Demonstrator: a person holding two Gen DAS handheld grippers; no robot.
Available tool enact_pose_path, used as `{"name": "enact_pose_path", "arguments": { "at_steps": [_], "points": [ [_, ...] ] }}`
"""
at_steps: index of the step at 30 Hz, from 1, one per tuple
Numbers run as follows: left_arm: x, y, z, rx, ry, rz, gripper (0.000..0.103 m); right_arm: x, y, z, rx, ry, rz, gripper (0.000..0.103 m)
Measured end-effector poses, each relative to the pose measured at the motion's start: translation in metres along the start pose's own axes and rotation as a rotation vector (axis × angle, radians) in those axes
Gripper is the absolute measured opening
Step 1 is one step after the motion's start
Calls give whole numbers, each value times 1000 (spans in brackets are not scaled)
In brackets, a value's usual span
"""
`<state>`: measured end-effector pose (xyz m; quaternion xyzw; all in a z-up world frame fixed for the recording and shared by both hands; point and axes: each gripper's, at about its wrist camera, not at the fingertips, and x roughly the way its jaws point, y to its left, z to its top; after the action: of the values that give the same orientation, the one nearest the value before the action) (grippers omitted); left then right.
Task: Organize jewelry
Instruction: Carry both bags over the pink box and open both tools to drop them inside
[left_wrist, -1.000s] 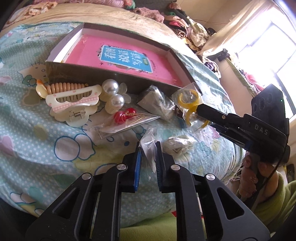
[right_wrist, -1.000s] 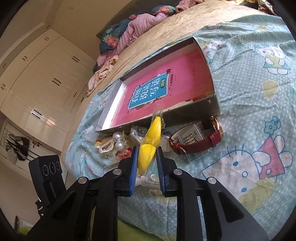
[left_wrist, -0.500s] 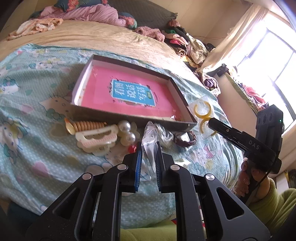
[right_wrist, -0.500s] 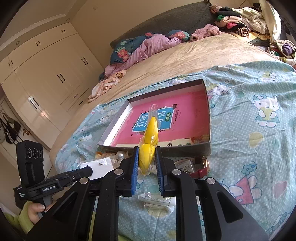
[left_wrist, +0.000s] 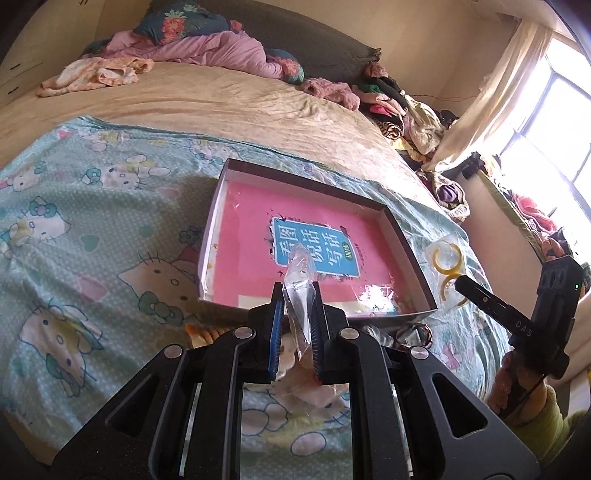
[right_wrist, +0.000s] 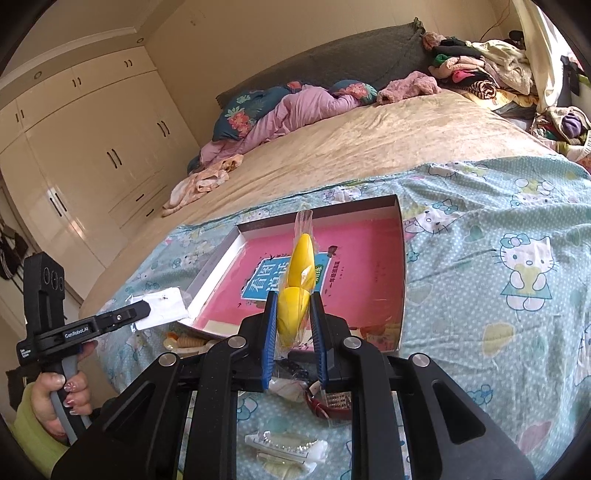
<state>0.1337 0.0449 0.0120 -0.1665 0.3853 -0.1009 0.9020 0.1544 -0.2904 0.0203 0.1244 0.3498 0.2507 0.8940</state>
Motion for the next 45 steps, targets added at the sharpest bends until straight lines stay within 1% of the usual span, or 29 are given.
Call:
{"name": "enact_pose_path", "arguments": {
  "at_steps": [6,12,16,25,35,38,40,41,42,45],
  "points": [
    [17,5,10,-2,-6,30,7,12,-9,2,5,3,-20,17],
    [34,4,20,11,-9,22,7,24,-17,2,12,12,-43,17],
    [49,6,26,2,6,18,7,32,-22,4,14,16,-55,17],
    [73,15,24,-18,45,11,7,53,-27,6,27,40,-63,17],
    [81,26,16,-45,76,24,7,67,-29,6,25,53,-83,17],
    [80,25,15,-43,80,26,9,67,-35,5,50,59,-100,19],
    [80,25,14,-39,84,29,16,66,-38,4,64,64,-106,19],
    [80,25,14,-39,86,29,18,65,-40,3,69,67,-111,23],
    [80,25,14,-41,88,29,19,64,-41,2,76,66,-116,30],
    [79,24,13,-38,89,29,20,59,-42,1,80,60,-128,35]
  ]
}}
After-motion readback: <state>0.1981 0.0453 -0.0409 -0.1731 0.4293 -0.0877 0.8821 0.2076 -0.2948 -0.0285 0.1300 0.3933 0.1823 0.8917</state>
